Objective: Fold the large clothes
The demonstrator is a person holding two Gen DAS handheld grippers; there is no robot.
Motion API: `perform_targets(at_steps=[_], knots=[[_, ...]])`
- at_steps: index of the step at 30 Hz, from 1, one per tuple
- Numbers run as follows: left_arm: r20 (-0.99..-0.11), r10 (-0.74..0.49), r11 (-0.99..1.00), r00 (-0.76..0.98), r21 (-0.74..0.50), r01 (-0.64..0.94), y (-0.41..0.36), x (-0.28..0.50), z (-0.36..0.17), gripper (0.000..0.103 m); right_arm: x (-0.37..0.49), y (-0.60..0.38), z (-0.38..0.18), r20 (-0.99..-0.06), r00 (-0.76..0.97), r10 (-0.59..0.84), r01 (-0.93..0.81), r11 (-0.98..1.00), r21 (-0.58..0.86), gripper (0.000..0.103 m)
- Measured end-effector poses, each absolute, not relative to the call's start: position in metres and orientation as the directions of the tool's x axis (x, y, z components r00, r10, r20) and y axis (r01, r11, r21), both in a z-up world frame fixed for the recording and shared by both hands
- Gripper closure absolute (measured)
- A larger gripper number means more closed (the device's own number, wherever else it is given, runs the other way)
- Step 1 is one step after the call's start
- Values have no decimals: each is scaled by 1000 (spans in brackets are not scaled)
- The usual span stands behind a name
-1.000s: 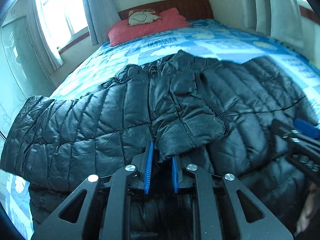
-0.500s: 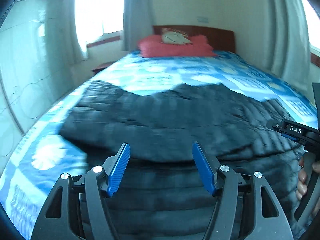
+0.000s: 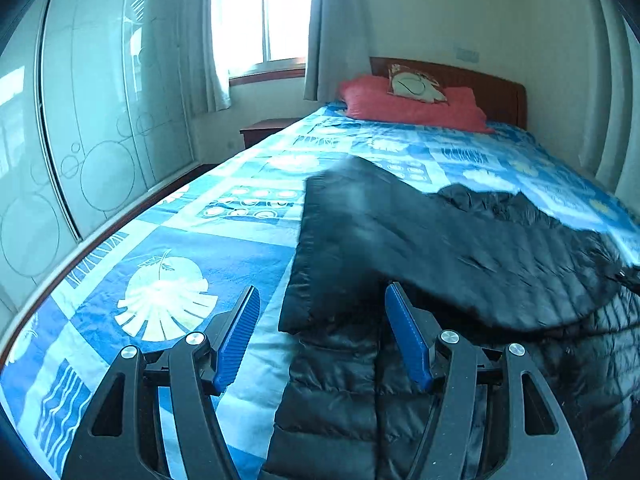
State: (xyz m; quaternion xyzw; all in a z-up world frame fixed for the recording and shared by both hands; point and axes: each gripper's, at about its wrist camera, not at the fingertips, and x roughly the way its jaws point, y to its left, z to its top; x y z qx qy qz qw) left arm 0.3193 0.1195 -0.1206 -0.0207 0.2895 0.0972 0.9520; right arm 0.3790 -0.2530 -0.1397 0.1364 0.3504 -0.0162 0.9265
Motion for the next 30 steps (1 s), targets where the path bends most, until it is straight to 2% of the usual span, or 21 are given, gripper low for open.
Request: perform_targets(at_steps=[6, 11, 18, 20, 21, 22, 24, 27, 30], knots=[[-586, 165, 978, 793, -5, -208, 121, 345, -130, 38, 378, -303, -162, -710, 704, -27, 220, 958, 182, 88], [-627, 199, 968, 753, 6, -251, 126, 371, -147, 38, 378, -315, -182, -724, 690, -13, 215, 959, 187, 87], [-756, 200, 961, 623, 25, -277, 141, 404, -182, 36, 387, -316, -183, -731, 683, -9, 199, 964, 174, 84], [-747, 214, 962, 630, 50, -268, 138, 400, -177, 37, 385, -313, -179, -735, 678, -14, 195, 967, 161, 81], [-743, 218, 964, 633, 62, -259, 136, 397, -173, 37, 383, -312, -175, -736, 677, -14, 197, 967, 162, 75], [-739, 220, 966, 637, 71, -250, 135, 392, -168, 37, 380, -311, -169, -730, 684, -11, 197, 966, 170, 65], [-720, 220, 967, 658, 72, -244, 137, 376, -156, 37, 370, -307, -155, -696, 718, -27, 197, 966, 166, 53], [-656, 225, 967, 720, 57, -250, 139, 360, -133, 37, 367, -294, -139, -660, 751, -17, 160, 974, 158, 53], [-596, 202, 973, 777, 29, -230, 132, 368, -114, 36, 386, -276, -138, -672, 740, 29, 122, 976, 177, 53]])
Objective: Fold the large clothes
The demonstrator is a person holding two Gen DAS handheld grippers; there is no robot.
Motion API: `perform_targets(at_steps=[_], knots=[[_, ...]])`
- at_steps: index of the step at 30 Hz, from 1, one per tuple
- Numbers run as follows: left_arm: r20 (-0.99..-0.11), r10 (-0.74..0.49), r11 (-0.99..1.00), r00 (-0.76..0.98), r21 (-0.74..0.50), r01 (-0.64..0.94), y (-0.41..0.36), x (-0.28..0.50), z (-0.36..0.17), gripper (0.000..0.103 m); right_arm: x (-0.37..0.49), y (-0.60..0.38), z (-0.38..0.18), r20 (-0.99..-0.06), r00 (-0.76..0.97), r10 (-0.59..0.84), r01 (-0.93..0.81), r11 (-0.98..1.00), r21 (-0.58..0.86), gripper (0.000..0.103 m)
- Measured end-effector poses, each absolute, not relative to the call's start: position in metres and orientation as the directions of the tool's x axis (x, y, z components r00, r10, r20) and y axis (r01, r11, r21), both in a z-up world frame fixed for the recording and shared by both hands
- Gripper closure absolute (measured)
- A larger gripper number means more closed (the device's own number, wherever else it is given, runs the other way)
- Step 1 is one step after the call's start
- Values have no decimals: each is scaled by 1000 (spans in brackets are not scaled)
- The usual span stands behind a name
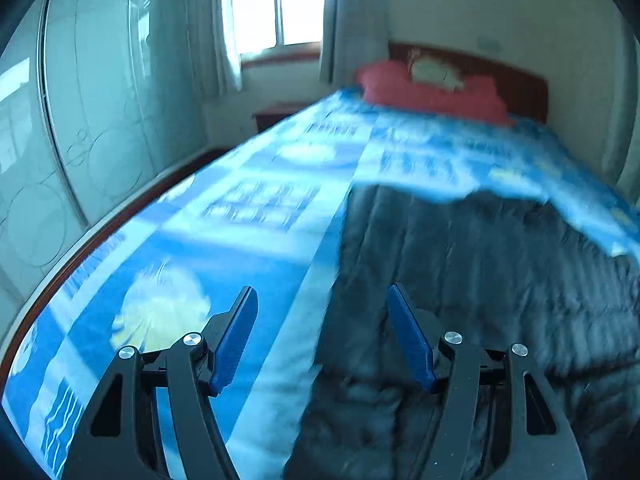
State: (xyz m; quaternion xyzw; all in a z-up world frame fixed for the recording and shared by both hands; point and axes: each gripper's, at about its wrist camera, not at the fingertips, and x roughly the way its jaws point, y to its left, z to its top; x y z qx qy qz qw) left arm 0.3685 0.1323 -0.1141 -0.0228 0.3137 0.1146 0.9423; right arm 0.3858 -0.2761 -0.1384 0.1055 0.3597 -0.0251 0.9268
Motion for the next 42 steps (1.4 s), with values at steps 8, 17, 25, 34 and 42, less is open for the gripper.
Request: perform_targets(at_steps=[8, 17, 25, 34, 42], knots=[[-728, 297, 955, 619, 214, -207, 116, 437, -184, 35, 425, -252, -188, -755, 655, 31, 89, 989, 118, 50], [-589, 194, 975, 785, 28, -220, 120, 423, -116, 36, 443, -257, -153, -724, 688, 50, 96, 983, 159, 50], [-762, 212, 975, 612, 123, -185, 115, 506, -190, 35, 477, -248, -187, -752, 659, -11, 94, 993, 68, 42], [-675, 151, 984, 722, 35, -173, 115, 452, -152, 36, 433, -253, -165, -729, 685, -13, 94, 993, 71, 43], [-750, 77, 994, 657, 5, -111, 119, 446, -167, 33, 407, -261, -156, -751, 655, 79, 51, 988, 148, 39]])
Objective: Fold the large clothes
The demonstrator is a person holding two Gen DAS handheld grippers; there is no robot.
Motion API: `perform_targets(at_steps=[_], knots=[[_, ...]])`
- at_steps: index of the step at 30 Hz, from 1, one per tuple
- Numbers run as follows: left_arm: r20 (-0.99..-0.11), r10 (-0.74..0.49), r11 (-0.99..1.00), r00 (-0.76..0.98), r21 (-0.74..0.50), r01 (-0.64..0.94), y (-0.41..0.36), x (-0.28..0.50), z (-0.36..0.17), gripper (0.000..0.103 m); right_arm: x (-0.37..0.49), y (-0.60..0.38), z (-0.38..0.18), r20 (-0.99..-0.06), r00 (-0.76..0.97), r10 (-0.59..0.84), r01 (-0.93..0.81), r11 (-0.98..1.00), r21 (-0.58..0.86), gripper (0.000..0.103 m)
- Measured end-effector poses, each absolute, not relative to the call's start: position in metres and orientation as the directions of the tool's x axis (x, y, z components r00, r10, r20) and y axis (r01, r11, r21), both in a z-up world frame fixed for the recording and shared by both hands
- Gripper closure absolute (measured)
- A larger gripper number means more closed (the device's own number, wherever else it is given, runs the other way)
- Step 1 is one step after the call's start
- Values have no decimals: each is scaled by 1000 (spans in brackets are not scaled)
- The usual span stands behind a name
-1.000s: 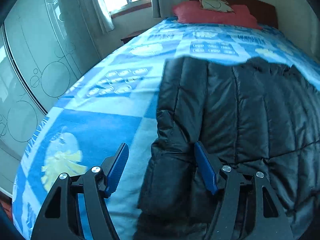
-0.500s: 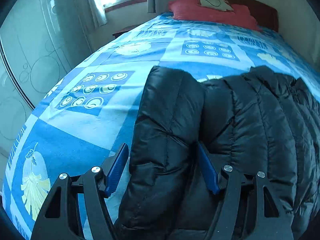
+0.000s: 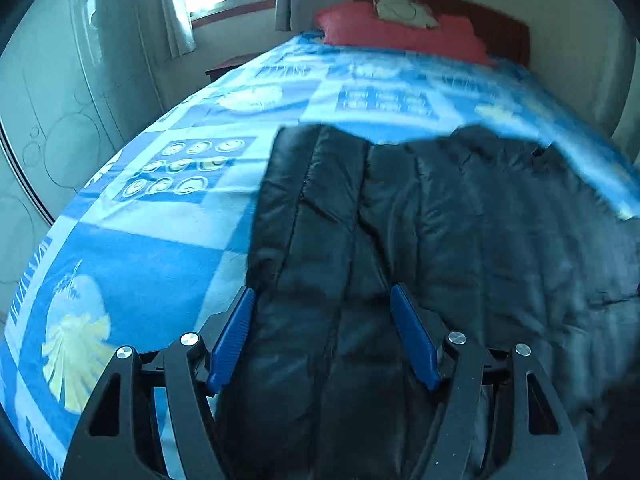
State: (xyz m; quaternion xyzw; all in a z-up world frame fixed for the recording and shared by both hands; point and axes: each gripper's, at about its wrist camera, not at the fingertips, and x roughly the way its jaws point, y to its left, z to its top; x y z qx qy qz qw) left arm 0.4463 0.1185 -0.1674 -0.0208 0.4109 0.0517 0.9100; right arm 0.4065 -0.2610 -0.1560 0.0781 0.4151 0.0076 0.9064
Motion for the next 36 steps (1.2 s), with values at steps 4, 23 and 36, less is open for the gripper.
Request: perform_targets(at_steps=[4, 23, 36], knots=[[-730, 16, 994, 683, -65, -93, 132, 384, -154, 34, 339, -272, -135, -729, 683, 52, 47, 992, 114, 34], [-732, -369, 855, 573, -509, -99, 191, 85, -193, 26, 8, -333, -198, -797, 590, 129, 265, 902, 342, 32], [-653, -464, 758, 599, -642, -112, 181, 52, -202, 26, -18, -312, -196, -757, 615, 221, 179, 896, 407, 64]])
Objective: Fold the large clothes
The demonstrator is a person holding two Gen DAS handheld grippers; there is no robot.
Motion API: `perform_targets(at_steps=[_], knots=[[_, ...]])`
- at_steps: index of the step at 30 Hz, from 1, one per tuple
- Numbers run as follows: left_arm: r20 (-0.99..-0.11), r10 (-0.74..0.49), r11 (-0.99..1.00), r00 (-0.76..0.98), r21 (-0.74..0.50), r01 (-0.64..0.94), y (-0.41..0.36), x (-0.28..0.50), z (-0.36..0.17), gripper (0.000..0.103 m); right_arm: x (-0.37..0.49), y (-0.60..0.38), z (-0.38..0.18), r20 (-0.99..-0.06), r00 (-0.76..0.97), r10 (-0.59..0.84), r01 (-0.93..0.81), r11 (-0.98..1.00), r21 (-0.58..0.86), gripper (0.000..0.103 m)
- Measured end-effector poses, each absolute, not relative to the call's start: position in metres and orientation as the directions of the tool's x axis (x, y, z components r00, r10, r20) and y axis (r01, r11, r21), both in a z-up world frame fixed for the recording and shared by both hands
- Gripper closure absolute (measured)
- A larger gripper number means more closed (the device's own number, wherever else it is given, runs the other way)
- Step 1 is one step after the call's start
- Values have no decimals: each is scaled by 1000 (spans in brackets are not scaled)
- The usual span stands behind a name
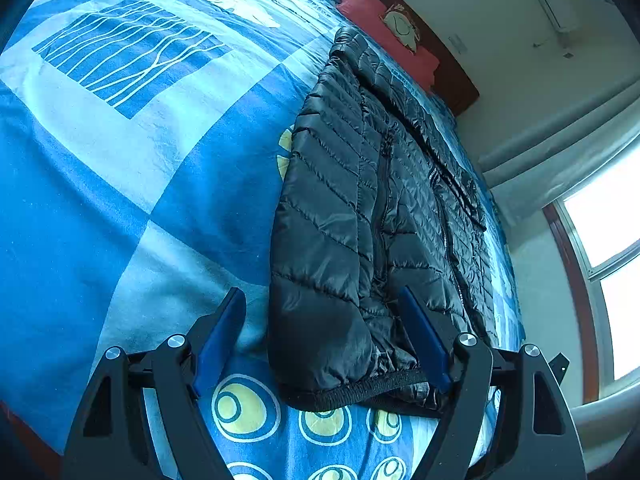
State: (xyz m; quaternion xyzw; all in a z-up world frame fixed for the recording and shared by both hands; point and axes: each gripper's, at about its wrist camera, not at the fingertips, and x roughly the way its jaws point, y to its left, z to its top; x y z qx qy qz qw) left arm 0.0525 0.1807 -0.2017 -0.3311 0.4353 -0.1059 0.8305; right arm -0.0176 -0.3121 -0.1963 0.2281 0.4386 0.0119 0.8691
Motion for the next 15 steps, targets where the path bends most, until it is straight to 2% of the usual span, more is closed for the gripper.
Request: perform_targets(at_steps=[2, 4, 6, 8, 12, 15], knots=[[-652, -461, 759, 602, -641, -114, 181, 53, -204, 26, -17, -313, -197, -751, 619, 230, 178, 890, 419, 67], [-646, -456, 756, 612, -644, -117, 179, 53, -204, 31, -18, -313, -198, -747, 621, 238, 171, 889, 425, 72], [-660, -443, 766, 608, -631, -127, 176, 54, -206, 51, -18, -314, -198, -739, 625, 252, 163, 884, 439, 76], [-671, -434, 768, 601, -624, -142, 175, 55, -209, 64, -20, -316, -199, -724, 631, 278, 159, 868, 471, 82], [-668, -435, 761, 604, -631, -151, 177, 52, -207, 80, -22, -320, -198, -700, 643, 310, 161, 840, 519, 88], [-663, -422, 768, 618, -624, -145, 176, 48, -203, 86, -24, -321, -195, -693, 652, 308, 157, 839, 521, 89]])
